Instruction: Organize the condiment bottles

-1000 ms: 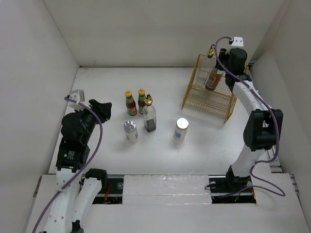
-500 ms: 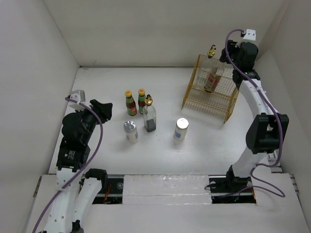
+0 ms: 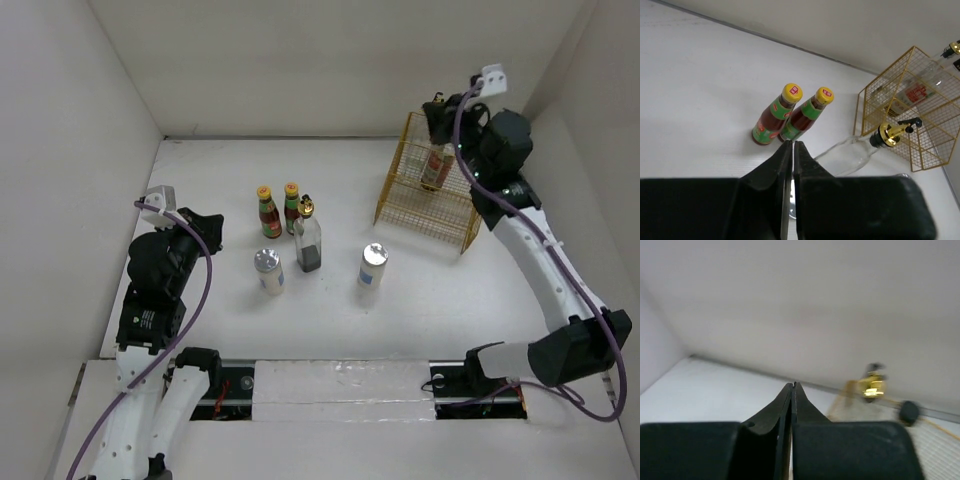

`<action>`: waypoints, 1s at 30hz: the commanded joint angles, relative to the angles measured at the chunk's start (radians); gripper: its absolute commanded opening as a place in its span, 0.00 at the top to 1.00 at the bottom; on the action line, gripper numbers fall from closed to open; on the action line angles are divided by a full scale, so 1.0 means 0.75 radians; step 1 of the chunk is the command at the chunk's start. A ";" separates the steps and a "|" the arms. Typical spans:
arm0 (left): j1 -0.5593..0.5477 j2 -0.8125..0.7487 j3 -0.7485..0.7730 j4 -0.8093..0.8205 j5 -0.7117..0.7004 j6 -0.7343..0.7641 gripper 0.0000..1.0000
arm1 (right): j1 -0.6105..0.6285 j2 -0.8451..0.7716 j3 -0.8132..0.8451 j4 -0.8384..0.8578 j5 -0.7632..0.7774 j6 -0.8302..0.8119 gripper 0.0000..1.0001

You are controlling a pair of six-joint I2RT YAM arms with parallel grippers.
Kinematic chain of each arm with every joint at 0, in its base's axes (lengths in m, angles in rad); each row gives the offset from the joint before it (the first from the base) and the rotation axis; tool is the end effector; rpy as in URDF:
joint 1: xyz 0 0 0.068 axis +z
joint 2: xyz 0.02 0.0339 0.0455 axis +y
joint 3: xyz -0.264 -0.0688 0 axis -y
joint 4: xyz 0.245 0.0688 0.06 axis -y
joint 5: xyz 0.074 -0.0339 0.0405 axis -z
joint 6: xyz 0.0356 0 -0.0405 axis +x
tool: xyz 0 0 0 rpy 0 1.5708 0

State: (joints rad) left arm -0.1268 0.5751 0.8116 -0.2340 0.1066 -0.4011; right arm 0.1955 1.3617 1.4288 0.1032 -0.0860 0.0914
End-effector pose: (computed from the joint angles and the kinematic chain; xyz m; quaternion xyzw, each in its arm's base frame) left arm 0.1304 -0.0204 0.3731 -0.0591 0.7038 -0.2208 0.6727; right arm 0.3069 0.0639 0.4666 -0.0663 0.6412 0.1366 0.7522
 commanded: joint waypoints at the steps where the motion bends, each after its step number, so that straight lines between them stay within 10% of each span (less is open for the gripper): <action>1: 0.008 -0.010 0.012 0.032 -0.034 0.005 1.00 | 0.179 -0.048 -0.184 0.073 -0.276 -0.005 0.91; 5: 0.008 -0.010 0.012 0.032 -0.034 0.005 0.91 | 0.453 -0.083 -0.311 0.087 -0.329 -0.170 0.34; 8: 0.008 -0.022 0.000 0.032 -0.007 0.005 0.65 | 0.631 -0.110 -0.391 0.087 -0.366 -0.287 0.15; 12: 0.008 -0.022 0.000 0.044 0.005 0.005 0.55 | 0.762 -0.024 -0.396 0.108 -0.278 -0.328 0.06; 25: 0.008 -0.022 0.000 0.044 0.032 0.005 0.52 | 0.840 0.354 -0.252 0.351 -0.100 -0.265 0.16; 30: 0.008 -0.022 0.000 0.044 0.032 0.005 0.52 | 0.840 0.397 -0.287 0.519 -0.045 -0.161 0.57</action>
State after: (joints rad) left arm -0.1268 0.5659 0.8116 -0.2359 0.1127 -0.4011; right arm 0.8192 1.6711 1.1816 0.3191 -0.1673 -0.0814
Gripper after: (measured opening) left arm 0.480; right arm 0.480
